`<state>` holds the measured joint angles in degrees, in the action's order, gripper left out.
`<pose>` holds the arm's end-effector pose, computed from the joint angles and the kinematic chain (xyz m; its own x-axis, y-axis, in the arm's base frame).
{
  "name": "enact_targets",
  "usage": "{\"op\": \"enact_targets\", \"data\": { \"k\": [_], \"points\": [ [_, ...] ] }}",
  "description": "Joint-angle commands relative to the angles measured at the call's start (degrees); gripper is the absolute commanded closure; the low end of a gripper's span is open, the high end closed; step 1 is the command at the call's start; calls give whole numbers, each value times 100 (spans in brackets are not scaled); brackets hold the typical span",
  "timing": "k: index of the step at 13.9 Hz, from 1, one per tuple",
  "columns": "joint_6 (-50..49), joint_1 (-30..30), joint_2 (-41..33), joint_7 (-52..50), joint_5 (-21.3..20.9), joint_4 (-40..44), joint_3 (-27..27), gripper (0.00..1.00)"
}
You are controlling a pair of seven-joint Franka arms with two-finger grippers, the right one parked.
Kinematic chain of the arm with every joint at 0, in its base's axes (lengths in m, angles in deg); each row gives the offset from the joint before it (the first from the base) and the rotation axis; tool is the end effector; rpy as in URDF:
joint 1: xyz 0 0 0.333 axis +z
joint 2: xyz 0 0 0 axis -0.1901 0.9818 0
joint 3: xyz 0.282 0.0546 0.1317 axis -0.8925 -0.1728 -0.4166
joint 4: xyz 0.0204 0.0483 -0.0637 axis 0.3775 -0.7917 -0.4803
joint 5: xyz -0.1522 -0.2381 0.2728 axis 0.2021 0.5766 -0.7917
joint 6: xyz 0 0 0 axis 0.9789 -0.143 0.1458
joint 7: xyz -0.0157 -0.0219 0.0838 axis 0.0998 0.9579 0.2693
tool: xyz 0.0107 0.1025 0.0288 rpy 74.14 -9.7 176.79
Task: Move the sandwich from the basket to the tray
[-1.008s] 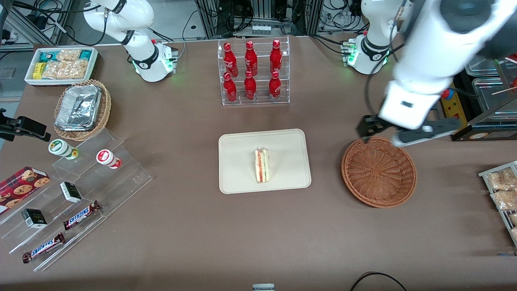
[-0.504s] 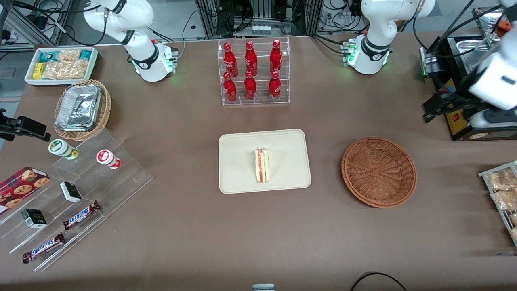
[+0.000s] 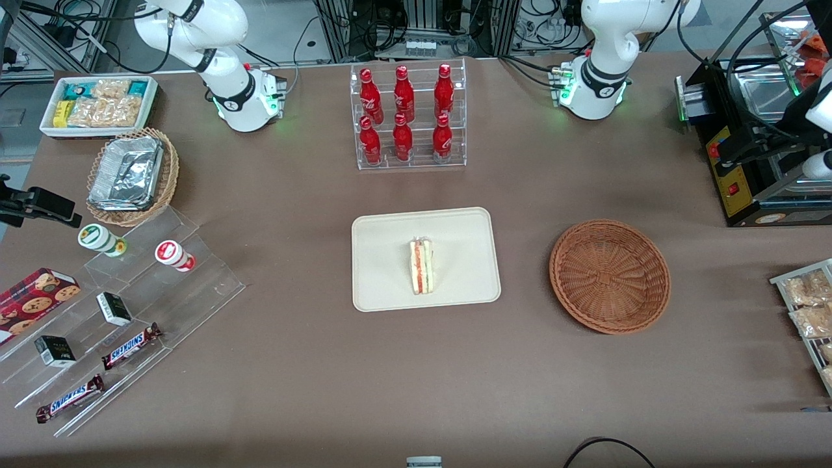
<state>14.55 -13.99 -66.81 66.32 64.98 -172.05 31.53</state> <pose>0.5342 -0.0236 0.6696 0.9992 0.0402 0.0013 0.0403 -0.9991 -0.0108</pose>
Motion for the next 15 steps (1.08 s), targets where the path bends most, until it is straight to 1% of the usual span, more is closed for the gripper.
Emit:
{"op": "enact_targets", "data": {
  "k": [1,10,12,15],
  "points": [
    [26,188,-94,121,108,-80,1,0],
    [17,277,-15,138,100,-35,133,0],
    [8,277,-15,654,91,-35,133,0],
    [26,277,64,623,91,-26,133,0]
  ]
}}
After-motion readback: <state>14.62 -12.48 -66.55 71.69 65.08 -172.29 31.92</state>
